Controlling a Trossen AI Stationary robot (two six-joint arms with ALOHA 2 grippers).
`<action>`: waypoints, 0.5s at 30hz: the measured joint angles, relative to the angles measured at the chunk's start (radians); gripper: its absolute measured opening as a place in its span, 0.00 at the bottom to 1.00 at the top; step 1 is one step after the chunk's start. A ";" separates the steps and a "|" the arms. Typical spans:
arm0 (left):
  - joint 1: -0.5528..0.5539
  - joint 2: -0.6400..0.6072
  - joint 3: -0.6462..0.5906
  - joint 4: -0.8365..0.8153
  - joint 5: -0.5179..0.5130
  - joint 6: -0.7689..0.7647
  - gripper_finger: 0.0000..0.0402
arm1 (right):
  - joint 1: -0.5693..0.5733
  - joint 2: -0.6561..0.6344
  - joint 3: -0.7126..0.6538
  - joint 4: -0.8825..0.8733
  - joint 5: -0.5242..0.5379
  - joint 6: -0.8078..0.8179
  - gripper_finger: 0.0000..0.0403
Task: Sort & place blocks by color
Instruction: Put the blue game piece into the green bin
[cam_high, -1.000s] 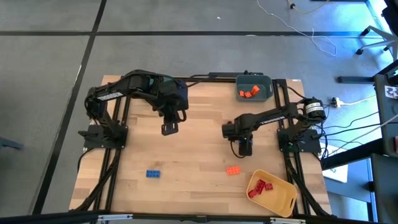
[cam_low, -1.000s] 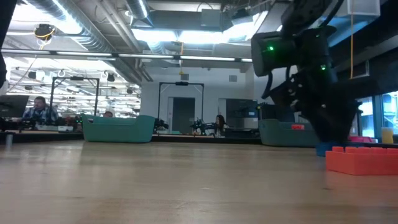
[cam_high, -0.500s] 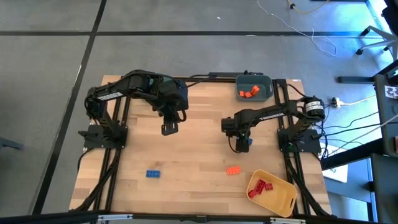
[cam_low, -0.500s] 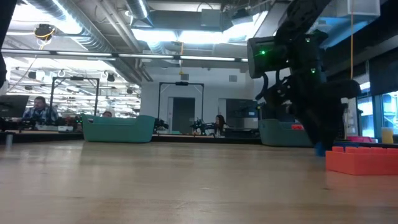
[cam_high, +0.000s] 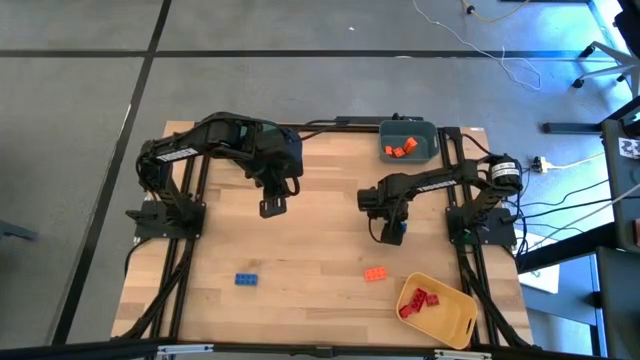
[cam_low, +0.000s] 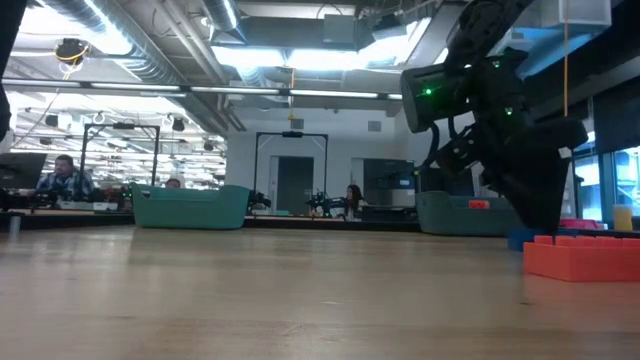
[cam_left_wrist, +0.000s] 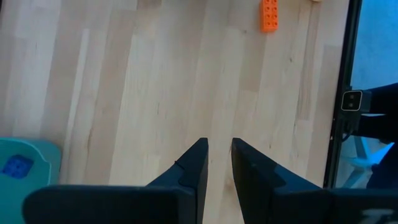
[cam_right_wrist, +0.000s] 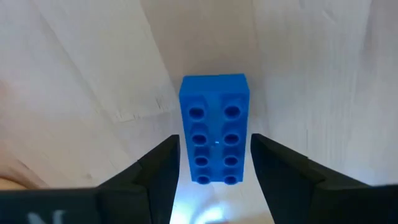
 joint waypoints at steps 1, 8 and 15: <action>0.000 0.000 0.000 0.000 0.000 0.000 0.16 | 0.000 0.000 0.000 0.001 0.000 0.000 0.49; 0.000 0.000 0.000 0.000 0.000 0.000 0.16 | 0.000 0.000 -0.017 0.006 0.051 0.032 0.49; 0.000 0.000 0.000 0.000 0.000 0.001 0.16 | 0.000 -0.007 -0.141 0.062 0.012 0.034 0.49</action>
